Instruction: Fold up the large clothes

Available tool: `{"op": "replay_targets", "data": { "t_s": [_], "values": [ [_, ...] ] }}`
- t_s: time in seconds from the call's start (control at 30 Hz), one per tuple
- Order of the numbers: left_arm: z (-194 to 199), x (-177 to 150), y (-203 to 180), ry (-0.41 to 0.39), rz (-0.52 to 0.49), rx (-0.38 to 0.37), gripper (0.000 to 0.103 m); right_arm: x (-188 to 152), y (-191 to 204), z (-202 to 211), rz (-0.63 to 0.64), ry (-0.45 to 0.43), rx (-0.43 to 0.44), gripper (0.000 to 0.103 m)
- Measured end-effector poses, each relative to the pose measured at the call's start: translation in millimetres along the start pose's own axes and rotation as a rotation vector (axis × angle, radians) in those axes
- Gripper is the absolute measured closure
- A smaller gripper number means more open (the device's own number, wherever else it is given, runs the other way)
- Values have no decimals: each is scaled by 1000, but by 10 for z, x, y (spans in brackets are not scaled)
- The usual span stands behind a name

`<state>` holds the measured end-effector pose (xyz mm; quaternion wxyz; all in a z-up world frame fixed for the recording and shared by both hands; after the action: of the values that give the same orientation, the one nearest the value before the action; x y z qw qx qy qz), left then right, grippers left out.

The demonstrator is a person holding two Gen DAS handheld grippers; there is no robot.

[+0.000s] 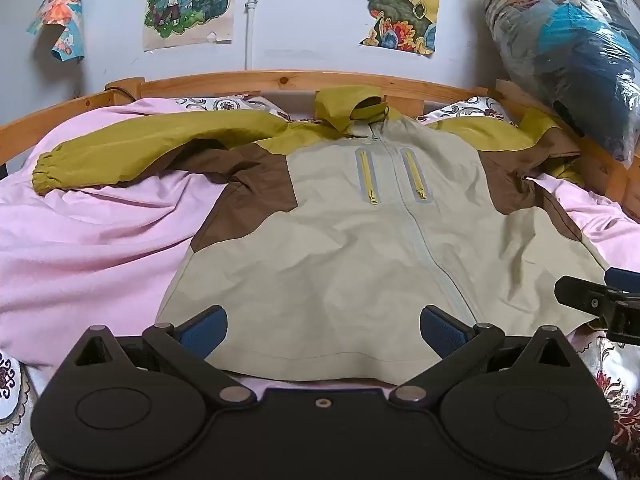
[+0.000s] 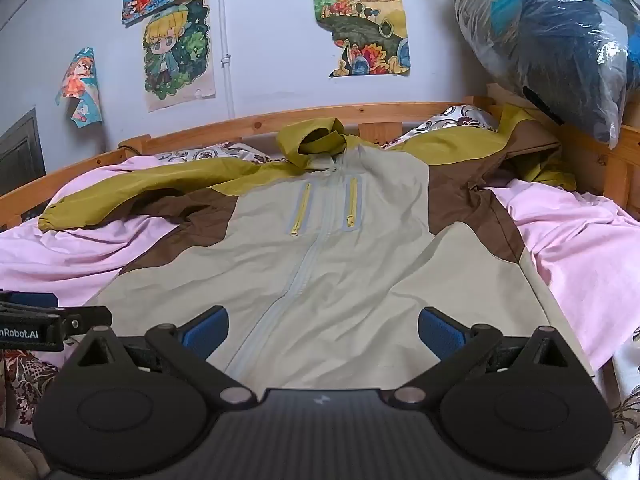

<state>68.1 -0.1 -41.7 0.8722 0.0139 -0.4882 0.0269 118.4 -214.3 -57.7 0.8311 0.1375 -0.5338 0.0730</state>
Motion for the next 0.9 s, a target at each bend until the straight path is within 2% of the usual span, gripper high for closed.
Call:
{"op": "replay_targets", "data": {
  "t_s": [0.9],
  "values": [
    [-1, -2, -3, 4, 4, -2, 1, -1, 8, 0, -2, -1, 8, 0]
  ]
}}
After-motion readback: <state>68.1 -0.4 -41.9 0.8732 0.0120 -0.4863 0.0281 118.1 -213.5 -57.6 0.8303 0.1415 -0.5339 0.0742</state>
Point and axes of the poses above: each gripper's, at about its wrist camera, not at the fingertips, and z roughly against the way its jaws point, y to its left, x to its top, the point moved 8 cm from there along -z, roughly the way its jaws point, and after that the axes turned 3 degrees about x, right-handed, at the moved point
